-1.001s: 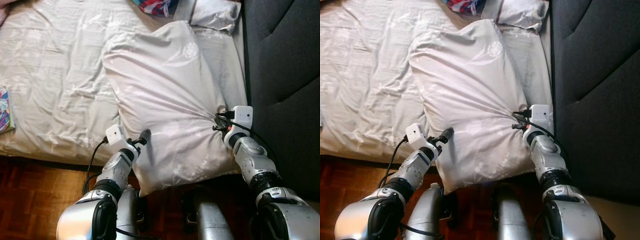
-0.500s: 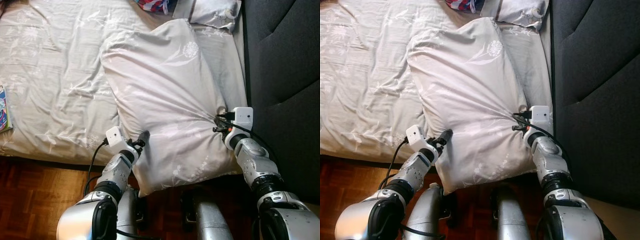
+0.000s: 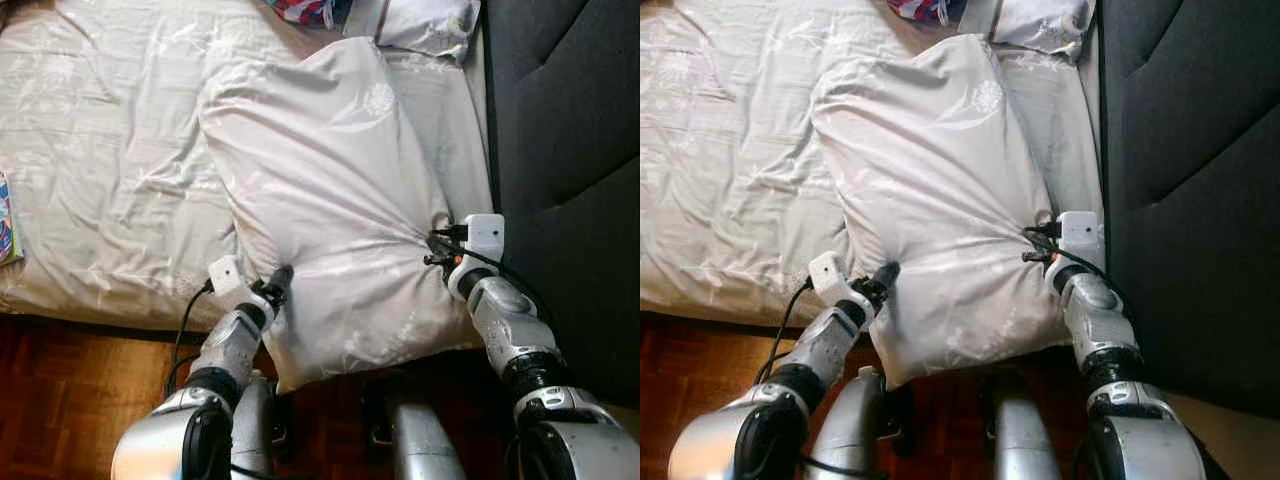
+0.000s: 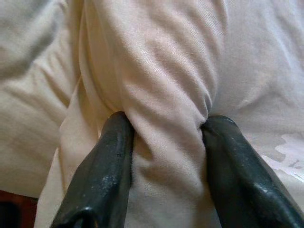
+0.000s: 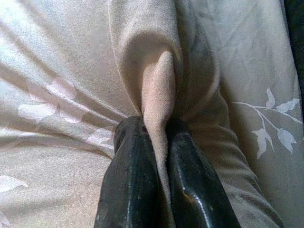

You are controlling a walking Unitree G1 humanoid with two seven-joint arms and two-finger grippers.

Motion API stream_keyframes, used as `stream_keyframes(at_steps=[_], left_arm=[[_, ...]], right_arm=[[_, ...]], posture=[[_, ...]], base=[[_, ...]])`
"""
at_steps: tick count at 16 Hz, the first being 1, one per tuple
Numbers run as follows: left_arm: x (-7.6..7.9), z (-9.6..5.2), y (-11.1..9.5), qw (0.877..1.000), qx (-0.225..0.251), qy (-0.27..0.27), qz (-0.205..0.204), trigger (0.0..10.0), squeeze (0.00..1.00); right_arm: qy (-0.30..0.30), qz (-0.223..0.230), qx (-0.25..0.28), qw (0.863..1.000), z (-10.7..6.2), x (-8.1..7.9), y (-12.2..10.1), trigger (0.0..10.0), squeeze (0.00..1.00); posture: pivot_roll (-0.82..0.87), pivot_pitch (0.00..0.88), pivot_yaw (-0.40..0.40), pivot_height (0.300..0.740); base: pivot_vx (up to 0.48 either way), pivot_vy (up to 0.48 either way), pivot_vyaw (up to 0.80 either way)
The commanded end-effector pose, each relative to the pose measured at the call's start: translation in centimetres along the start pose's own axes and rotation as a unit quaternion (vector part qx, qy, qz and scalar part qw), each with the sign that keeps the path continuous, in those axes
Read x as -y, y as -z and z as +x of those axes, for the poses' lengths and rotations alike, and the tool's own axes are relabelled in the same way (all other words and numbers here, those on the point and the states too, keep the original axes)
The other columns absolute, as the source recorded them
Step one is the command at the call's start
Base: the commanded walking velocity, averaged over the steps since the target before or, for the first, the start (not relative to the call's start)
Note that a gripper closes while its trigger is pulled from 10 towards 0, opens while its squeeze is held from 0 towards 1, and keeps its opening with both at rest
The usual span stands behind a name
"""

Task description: Clean up the room

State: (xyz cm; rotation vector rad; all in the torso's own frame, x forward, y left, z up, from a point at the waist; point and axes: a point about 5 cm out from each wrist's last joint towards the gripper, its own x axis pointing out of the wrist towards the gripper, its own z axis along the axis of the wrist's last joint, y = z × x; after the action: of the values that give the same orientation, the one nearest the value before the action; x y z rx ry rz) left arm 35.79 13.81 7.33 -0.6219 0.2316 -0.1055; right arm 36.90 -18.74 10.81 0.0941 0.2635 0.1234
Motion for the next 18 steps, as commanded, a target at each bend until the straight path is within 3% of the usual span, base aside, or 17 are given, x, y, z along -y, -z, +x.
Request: stream_keyframes(at_steps=[1,4,12,14,15,17,18], left_arm=[[-2.7,-1.5,2.0,0.998,-0.031,-0.049,-0.016,0.0,0.00],[-3.6,-1.8,1.5,0.997,-0.016,-0.067,-0.017,0.0,0.00],[-2.9,-1.2,0.2,0.998,0.016,-0.061,-0.014,0.0,0.00],[-2.7,-1.2,0.0,0.997,0.016,-0.064,0.041,0.0,0.00],[-2.4,-1.1,0.0,0.994,0.014,-0.058,0.090,0.0,0.00],[-0.8,-0.5,-2.4,0.982,0.080,-0.042,0.167,0.0,0.00],[-0.7,-0.4,-2.6,0.981,0.086,-0.042,0.170,0.0,0.00]], right_arm=[[0.027,0.025,-0.097,0.995,-1.4,1.1,5.2,0.0,0.00],[0.019,0.029,-0.098,0.995,-1.2,0.5,5.4,0.0,0.00],[0.007,0.042,-0.089,0.995,-1.2,-0.6,5.6,0.0,0.00],[0.005,0.046,-0.079,0.996,-1.2,-0.9,5.6,0.0,0.00],[0.007,0.049,-0.071,0.996,-1.2,-1.0,5.5,0.0,0.00],[0.013,0.052,-0.008,0.999,-1.0,-1.3,3.6,0.0,0.00],[0.013,0.052,-0.001,0.999,-1.0,-1.3,3.3,0.0,0.00]], posture=[[-0.15,0.506,-0.019,0.661],[-0.14,0.501,-0.018,0.661],[-0.13,0.498,-0.014,0.661],[-0.13,0.496,-0.012,0.661],[-0.13,0.492,-0.009,0.661],[-0.12,0.480,0.004,0.661],[-0.12,0.480,0.004,0.661]], base=[[0.000,0.000,0.00],[0.000,0.000,0.00],[0.000,0.000,0.00],[0.000,0.000,0.00],[0.000,0.000,0.00],[0.000,0.000,0.00],[0.000,0.000,0.00]])
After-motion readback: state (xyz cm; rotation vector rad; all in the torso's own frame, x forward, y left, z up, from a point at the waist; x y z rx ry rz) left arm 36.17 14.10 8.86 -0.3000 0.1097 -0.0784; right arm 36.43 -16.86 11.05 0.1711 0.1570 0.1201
